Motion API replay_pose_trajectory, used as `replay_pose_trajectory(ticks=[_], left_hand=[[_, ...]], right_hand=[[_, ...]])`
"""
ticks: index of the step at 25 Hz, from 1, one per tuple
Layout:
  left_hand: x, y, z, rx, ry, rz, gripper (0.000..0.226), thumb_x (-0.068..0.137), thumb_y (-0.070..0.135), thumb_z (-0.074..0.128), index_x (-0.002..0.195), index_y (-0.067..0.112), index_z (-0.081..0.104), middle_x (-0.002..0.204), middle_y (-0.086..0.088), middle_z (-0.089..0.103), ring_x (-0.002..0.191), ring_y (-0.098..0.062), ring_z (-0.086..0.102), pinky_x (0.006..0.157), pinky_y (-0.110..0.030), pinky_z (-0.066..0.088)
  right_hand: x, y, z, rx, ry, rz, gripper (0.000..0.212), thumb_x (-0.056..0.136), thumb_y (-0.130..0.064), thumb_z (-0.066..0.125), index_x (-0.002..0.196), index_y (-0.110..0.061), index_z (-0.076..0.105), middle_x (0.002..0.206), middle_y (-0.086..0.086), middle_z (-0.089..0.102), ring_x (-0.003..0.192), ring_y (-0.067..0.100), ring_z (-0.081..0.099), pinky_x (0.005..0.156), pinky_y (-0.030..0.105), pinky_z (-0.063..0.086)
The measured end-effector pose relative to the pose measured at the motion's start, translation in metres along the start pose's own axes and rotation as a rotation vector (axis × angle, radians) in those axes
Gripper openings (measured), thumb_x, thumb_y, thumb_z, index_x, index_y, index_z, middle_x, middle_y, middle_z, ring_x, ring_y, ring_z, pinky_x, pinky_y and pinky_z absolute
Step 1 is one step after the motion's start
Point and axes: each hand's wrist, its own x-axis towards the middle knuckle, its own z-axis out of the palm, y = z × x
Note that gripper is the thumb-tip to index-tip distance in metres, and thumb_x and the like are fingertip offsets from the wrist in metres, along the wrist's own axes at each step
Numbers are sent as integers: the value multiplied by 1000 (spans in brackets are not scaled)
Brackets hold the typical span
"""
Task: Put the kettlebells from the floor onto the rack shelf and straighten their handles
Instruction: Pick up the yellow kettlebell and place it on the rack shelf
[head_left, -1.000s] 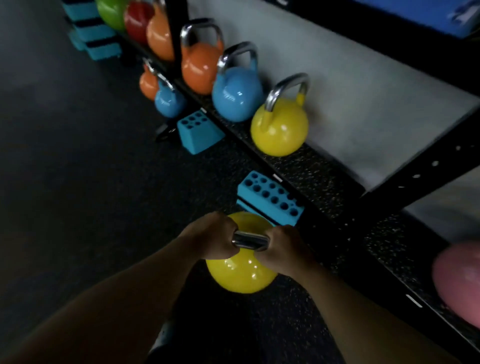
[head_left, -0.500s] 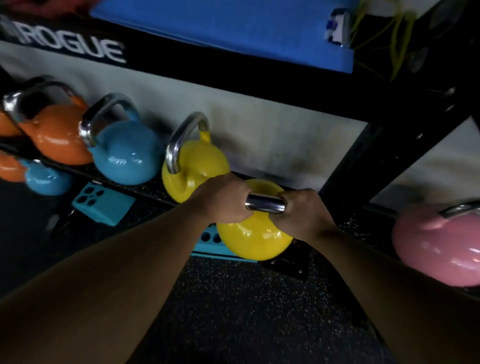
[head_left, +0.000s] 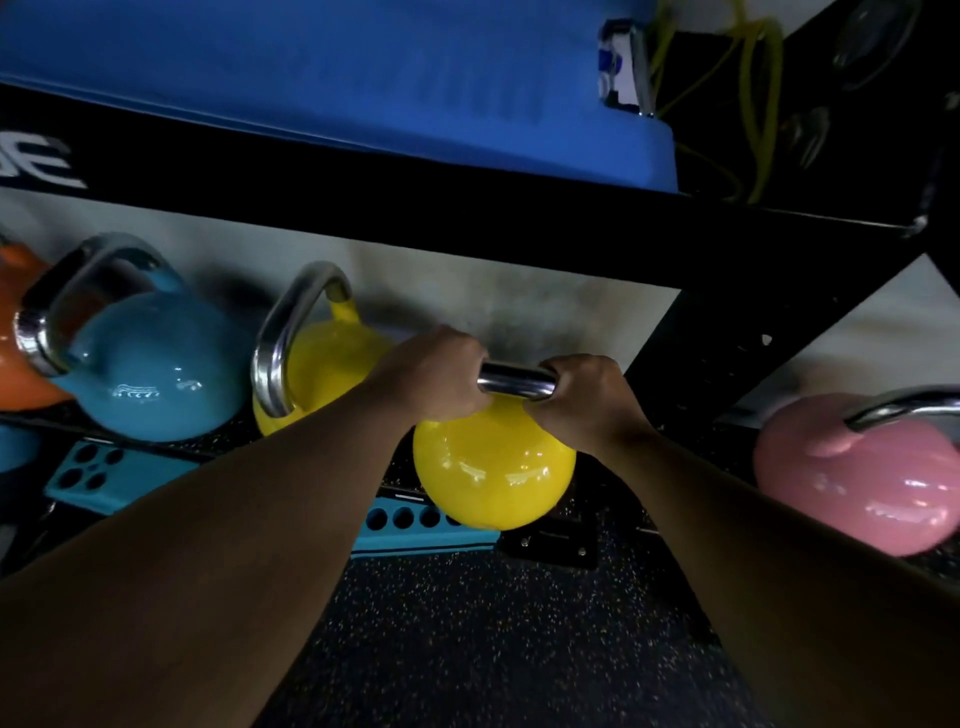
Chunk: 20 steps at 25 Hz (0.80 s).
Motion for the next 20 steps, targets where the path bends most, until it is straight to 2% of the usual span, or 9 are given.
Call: replay_pose_trajectory(ticks=[3, 6, 8, 10, 12, 14, 16, 18, 20], left_hand=[[15, -4, -1, -33, -23, 4, 23, 65, 32, 64, 81, 18, 71, 74, -9, 70, 67, -29, 65, 56, -27, 40], [14, -5, 0, -46, -29, 3, 17, 68, 31, 66, 80, 19, 69, 68, -3, 65, 62, -24, 61, 51, -25, 35], [10, -4, 1, -70, -18, 12, 12, 71, 28, 68, 81, 20, 68, 65, 1, 60, 60, -21, 58, 49, -24, 34], [7, -3, 3, -139, 20, 12, 15, 71, 21, 70, 84, 23, 62, 68, 2, 60, 63, -23, 61, 51, -27, 39], [4, 0, 6, -228, 70, -15, 31, 71, 15, 72, 92, 26, 52, 78, 0, 65, 68, -23, 64, 54, -30, 46], [-3, 3, 9, -261, 135, -19, 43, 71, 16, 75, 104, 27, 49, 95, 0, 65, 82, -22, 65, 62, -31, 49], [-12, 8, 12, -147, 213, 13, 67, 68, 23, 79, 125, 29, 44, 116, -2, 56, 109, -25, 55, 81, -39, 51], [-25, 23, 12, 114, 251, 92, 91, 65, 30, 78, 143, 28, 31, 136, -4, 44, 130, -28, 37, 103, -48, 41], [-38, 47, 9, 257, 281, 146, 93, 65, 35, 74, 146, 24, 30, 144, -5, 38, 137, -30, 29, 110, -51, 31]], right_hand=[[10, 3, 0, 21, -26, 46, 11, 69, -20, 65, 79, -22, 68, 58, -8, 54, 56, 17, 56, 46, 18, 33], [9, 2, -1, 16, -40, 35, 11, 71, -20, 65, 81, -21, 69, 59, -5, 57, 56, 16, 57, 44, 17, 33], [7, 1, -2, 19, -57, 43, 7, 73, -19, 63, 78, -24, 63, 60, -7, 54, 57, 17, 55, 45, 18, 31], [6, -1, -1, 30, -49, 62, 10, 74, -18, 62, 81, -24, 59, 68, -3, 56, 66, 21, 56, 50, 21, 32], [3, -3, 1, 17, -17, 79, 20, 76, -17, 62, 96, -18, 58, 88, 7, 59, 83, 27, 56, 62, 28, 39], [-3, -8, 2, 41, 2, 108, 39, 78, -18, 65, 115, -16, 52, 106, 12, 56, 98, 31, 54, 77, 37, 49], [-13, -10, -2, 88, -4, 116, 58, 82, -22, 69, 134, -18, 42, 122, 14, 51, 112, 31, 51, 91, 42, 49], [-34, -4, -11, 105, -28, 90, 71, 86, -25, 68, 146, -19, 31, 137, 14, 43, 125, 30, 45, 100, 41, 46], [-59, 8, -23, 92, -62, 61, 72, 88, -29, 67, 149, -19, 29, 141, 14, 41, 130, 29, 42, 104, 42, 43]])
